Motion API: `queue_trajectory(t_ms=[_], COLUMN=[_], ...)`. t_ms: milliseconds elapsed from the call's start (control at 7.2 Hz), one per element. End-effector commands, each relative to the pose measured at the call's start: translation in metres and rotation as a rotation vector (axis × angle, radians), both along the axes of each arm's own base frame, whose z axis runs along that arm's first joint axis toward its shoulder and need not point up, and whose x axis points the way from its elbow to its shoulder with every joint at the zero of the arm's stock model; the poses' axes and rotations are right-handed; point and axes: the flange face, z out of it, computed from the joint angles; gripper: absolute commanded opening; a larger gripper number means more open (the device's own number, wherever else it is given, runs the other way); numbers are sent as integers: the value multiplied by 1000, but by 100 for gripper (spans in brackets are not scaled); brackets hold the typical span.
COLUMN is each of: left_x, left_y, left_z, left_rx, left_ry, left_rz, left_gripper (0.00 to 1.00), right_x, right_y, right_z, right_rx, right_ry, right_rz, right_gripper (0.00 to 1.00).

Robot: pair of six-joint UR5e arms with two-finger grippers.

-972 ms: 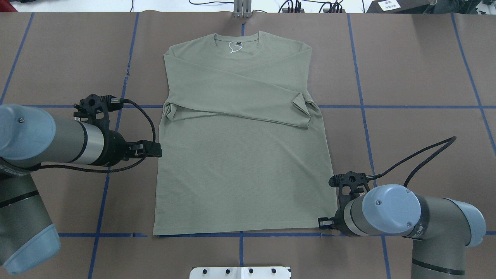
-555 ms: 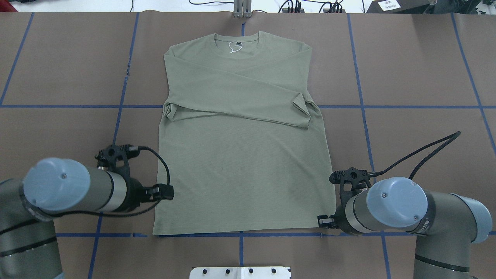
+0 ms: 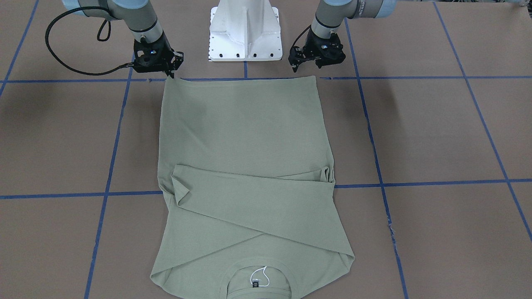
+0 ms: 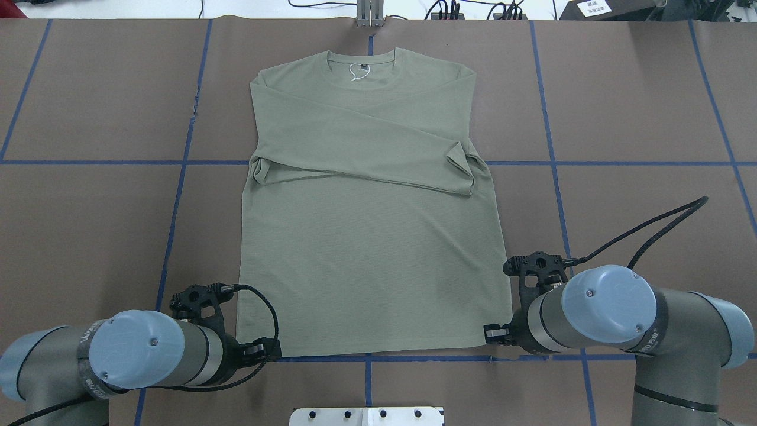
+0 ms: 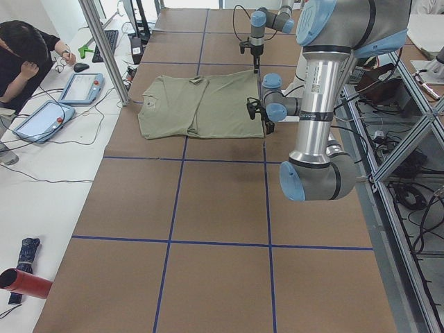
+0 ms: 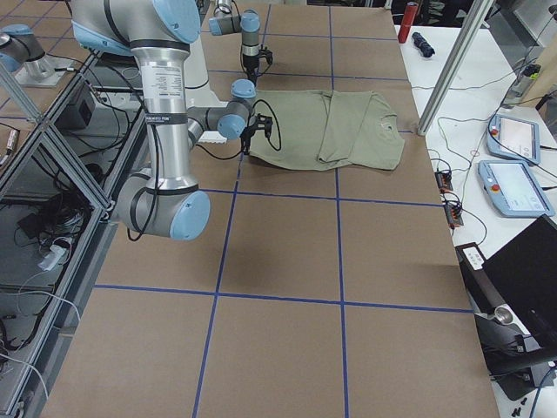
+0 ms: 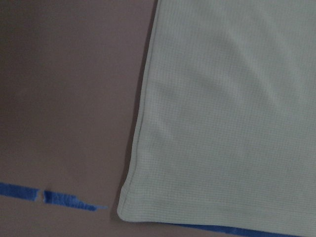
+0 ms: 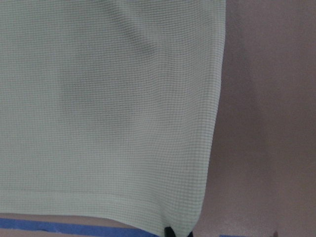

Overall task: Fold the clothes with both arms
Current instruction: 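Move both grippers to the hem corners nearest the robot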

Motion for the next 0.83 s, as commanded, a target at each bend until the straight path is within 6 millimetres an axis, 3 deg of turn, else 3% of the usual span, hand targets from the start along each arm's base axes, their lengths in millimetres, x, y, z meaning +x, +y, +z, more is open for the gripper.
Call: queue_trajectory(t_ms=[0,416,694], left_x=[3,12,12], left_y=[-10,-18,-18], left_z=[9,29,28], left_rx=[29,44,43], left_ry=[-36,-81,-81], left_rz=[-41,-71,-69], left_gripper=[98,98,94], right_x=[1,2,4], right_y=[-3,-5,-6], right_z=[1,1,1], right_rx=[-5,-7,-7], right_ry=[0,-1,-1], right_rz=[3,3,8], right_gripper=[0,0,0])
